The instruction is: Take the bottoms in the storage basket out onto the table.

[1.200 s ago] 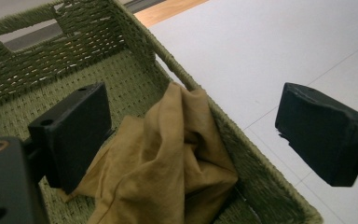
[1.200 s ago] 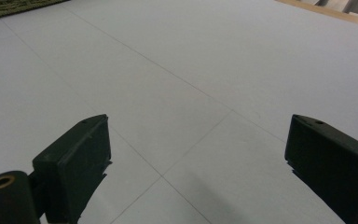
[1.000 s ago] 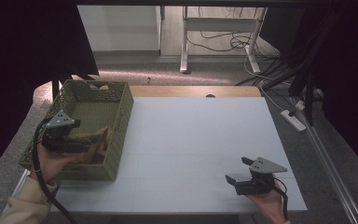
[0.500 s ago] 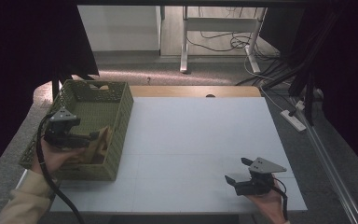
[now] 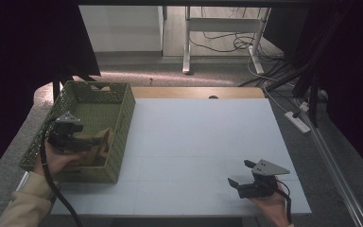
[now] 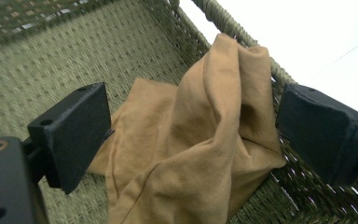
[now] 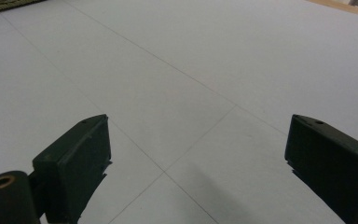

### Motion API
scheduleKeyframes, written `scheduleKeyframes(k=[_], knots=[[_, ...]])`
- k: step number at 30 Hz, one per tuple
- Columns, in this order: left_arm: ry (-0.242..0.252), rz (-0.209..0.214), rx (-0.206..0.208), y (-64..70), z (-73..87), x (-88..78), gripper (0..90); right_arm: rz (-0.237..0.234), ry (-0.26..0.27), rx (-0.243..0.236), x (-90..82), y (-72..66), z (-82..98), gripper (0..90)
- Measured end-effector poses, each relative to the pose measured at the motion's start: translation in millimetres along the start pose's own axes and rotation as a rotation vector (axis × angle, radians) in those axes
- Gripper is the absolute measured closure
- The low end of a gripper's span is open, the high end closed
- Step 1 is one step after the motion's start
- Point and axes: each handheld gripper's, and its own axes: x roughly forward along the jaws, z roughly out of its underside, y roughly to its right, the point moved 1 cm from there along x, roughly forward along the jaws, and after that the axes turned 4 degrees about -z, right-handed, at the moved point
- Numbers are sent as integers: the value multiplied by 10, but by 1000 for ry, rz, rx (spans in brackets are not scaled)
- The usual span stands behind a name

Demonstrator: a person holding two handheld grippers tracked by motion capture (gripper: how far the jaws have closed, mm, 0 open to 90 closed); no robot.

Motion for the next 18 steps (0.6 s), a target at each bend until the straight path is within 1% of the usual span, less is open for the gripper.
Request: scheduleKeyframes(k=[5, 11, 16, 18], knots=[[-44, 9, 11, 17, -24, 102, 96, 1, -2, -1, 2, 2, 2, 72], [-69, 16, 18, 44, -52, 178, 97, 2, 2, 4, -3, 10, 8, 72], [-110, 16, 41, 73, -93, 242, 93, 5, 0, 2, -8, 0, 6, 72], [-112, 15, 41, 77, -104, 254, 91, 5, 0, 2, -9, 0, 6, 72]])
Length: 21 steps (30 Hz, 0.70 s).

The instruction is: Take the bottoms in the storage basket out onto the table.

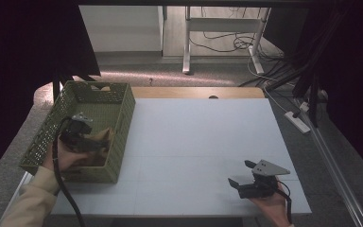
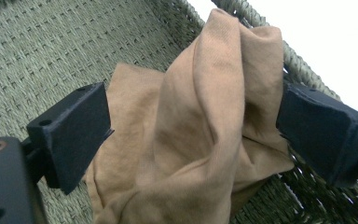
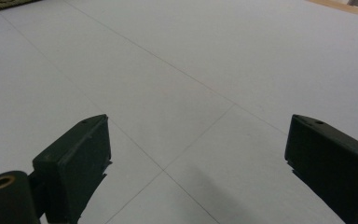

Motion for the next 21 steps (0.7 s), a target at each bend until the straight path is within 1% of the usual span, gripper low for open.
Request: scheduleKeyframes(k=[3, 9, 10, 14, 17, 21], knots=[[-9, -2, 0, -8, -12, 23, 89, -1, -1, 2, 2, 6, 3, 72], [-50, 5, -4, -49, -7, 97, 77, 0, -2, 1, 2, 3, 4, 72], [-48, 5, -7, -54, -10, 102, 75, 0, -3, 2, 2, 3, 5, 72], [-71, 7, -7, -73, -26, 144, 72, 0, -3, 4, 9, 5, 8, 72], [-103, 14, -2, -91, -33, 198, 67, 1, -7, 1, 8, 3, 6, 72], [-144, 7, 6, -102, -35, 283, 63, 2, -6, 5, 11, 6, 10, 72]])
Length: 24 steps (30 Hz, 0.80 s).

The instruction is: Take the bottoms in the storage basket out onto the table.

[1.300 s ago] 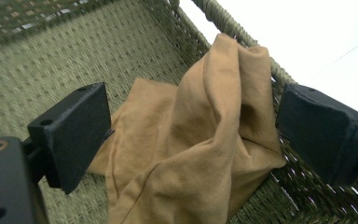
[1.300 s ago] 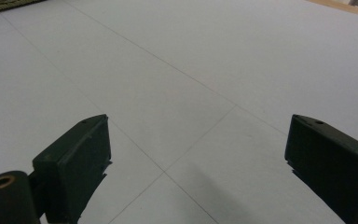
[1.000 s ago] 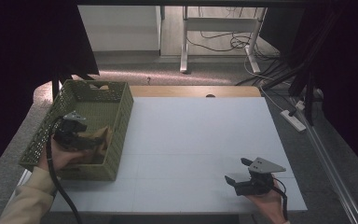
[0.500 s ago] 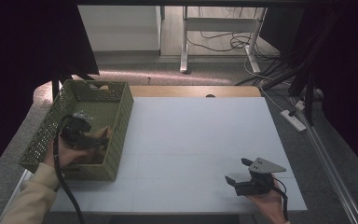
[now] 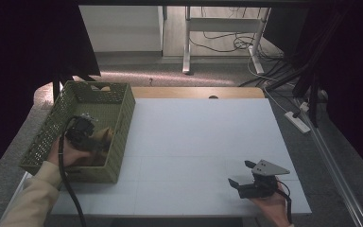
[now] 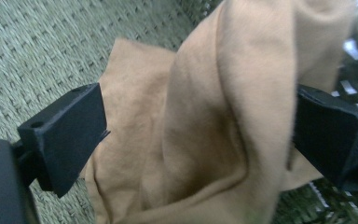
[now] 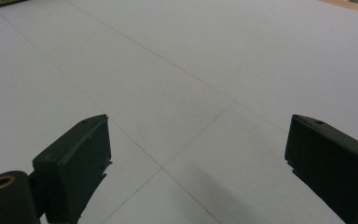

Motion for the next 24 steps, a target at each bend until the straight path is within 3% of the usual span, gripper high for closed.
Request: scheduleKeyframes(k=[5, 10, 13, 20, 24], knots=[[-57, -6, 14, -3, -11, 122, 66, -1, -5, 0, 0, 1, 2, 72], [-67, 5, 0, -25, -11, 158, 115, 0, -5, 0, -1, 4, 5, 72], [-72, 11, -1, -30, -11, 162, 236, 0, -6, -1, 0, 2, 5, 72], [-56, 42, -13, -68, -5, 155, 712, 4, -7, -1, -1, 3, 5, 72], [-40, 51, -24, -92, 5, 140, 825, 2, -9, -3, -3, 5, 6, 72]])
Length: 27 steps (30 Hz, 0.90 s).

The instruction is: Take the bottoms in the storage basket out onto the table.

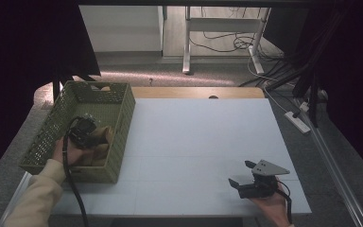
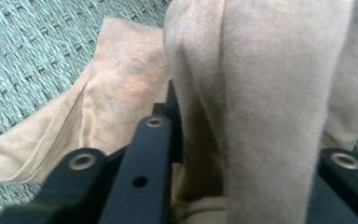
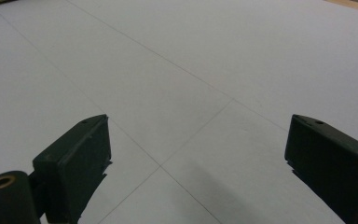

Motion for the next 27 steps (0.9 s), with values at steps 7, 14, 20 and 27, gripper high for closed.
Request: scheduleKeyframes(k=[7, 14, 20, 27], knots=[[86, 5, -33, -65, 42, -119, 836, 3, 0, -1, 0, -3, 1, 73], [211, 23, -92, -175, 116, -324, 839, 3, 11, -5, -7, -12, -8, 73], [268, 49, -108, -191, 180, -388, 840, 3, 4, -4, 3, -10, -5, 73], [323, 67, -122, -187, 221, -447, 841, 2, 1, -4, 7, -7, -3, 73]])
